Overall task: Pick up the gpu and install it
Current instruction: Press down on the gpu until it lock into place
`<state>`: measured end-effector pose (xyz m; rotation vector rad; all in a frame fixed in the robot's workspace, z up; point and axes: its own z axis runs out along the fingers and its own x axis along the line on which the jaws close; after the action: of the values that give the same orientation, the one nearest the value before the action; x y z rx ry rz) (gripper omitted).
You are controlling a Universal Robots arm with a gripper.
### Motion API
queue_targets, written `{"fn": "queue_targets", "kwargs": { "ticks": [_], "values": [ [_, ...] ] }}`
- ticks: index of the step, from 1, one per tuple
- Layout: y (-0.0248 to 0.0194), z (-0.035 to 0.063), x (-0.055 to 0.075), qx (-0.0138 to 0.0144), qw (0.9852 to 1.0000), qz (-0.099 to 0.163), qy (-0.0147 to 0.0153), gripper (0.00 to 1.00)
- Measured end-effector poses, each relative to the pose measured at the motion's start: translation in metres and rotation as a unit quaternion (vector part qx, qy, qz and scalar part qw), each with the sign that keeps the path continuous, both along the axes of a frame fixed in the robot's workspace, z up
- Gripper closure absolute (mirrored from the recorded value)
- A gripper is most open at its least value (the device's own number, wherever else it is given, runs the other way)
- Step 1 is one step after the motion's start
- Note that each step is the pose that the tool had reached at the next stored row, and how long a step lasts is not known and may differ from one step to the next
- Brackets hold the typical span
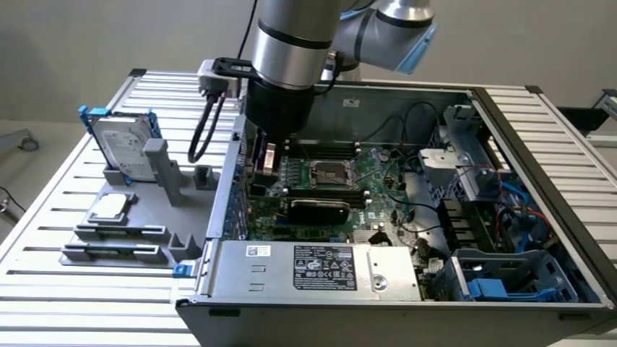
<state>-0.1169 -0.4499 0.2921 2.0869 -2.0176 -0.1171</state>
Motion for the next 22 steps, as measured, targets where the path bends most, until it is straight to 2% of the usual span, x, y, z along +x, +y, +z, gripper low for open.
{"fn": "queue_targets", "kwargs": {
  "ticks": [3,6,13,22],
  "values": [
    [0.0001,0.0002,-0.0011,0.0000,1.0000,0.000,0.0080,0.89],
    [0.0001,0.0006,-0.0016,-0.0003,0.9999,0.000,0.0109,0.89],
    [0.0002,0.0006,-0.0016,-0.0012,0.9999,-0.005,0.0113,0.89],
    [0.0003,0.0007,-0.0016,-0.0010,0.9994,-0.032,0.0115,0.89]
  ]
}}
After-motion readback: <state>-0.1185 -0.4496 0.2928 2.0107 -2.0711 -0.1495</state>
